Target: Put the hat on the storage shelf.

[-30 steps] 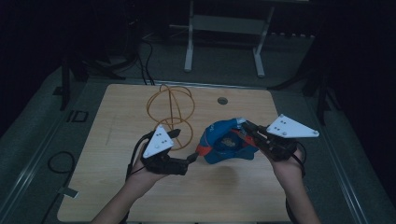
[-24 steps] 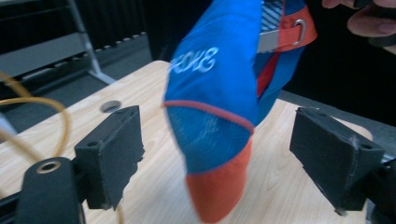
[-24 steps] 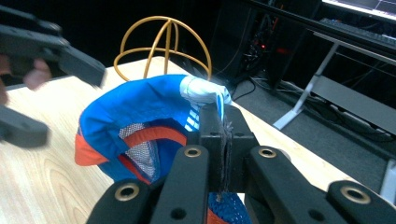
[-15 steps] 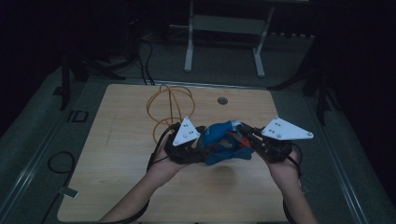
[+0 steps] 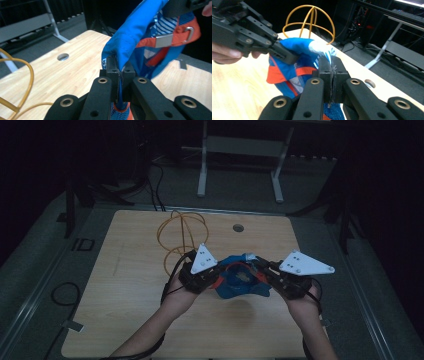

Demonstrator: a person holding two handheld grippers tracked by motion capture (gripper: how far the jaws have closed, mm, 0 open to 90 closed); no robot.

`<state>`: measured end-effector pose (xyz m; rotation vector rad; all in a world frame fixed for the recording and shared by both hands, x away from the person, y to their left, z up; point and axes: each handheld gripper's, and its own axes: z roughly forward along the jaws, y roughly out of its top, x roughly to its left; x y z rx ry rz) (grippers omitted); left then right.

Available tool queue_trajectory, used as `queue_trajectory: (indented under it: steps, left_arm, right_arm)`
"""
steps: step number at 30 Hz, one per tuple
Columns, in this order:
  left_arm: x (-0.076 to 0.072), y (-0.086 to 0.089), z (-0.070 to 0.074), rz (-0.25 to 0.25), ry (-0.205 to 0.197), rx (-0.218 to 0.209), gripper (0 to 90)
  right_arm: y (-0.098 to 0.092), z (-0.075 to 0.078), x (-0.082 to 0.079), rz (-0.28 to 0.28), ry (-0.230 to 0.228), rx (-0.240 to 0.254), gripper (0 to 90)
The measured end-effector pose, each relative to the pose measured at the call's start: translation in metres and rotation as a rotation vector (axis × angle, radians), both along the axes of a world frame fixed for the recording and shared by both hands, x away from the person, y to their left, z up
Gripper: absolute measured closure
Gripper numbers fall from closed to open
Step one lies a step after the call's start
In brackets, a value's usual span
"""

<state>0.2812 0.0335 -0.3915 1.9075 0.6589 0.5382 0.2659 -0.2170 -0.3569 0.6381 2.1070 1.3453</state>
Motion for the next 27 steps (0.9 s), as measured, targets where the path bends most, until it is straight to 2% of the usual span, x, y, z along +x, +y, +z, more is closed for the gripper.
queue_trajectory:
  steps: [4,8,13,18,22,24,27]
  left_arm:
    - [0.000,0.000,0.005,0.003,-0.008,0.006,89.9]
    - [-0.002,0.000,0.012,0.007,-0.034,0.015,90.0]
    - [-0.005,0.000,0.019,-0.001,-0.054,0.003,90.0]
    - [-0.009,0.001,0.026,-0.013,-0.079,0.004,90.0]
    - [-0.009,0.005,0.029,-0.030,-0.084,-0.007,90.0]
    - [-0.009,0.008,0.031,-0.037,-0.085,-0.026,90.0]
    - [-0.009,0.014,0.034,-0.064,-0.090,-0.041,90.0]
  right_arm:
    - [-0.001,-0.001,-0.005,0.016,0.009,0.019,88.6]
    - [-0.003,-0.004,-0.012,0.039,0.018,0.030,88.5]
    - [-0.002,-0.008,-0.022,0.088,0.031,0.050,88.2]
    - [0.002,-0.010,-0.032,0.129,0.028,0.049,87.3]
    - [0.002,-0.008,-0.038,0.166,0.035,0.073,79.0]
    - [0.002,-0.006,-0.044,0.185,0.025,0.087,74.6]
    - [-0.002,-0.002,-0.052,0.204,0.018,0.103,71.9]
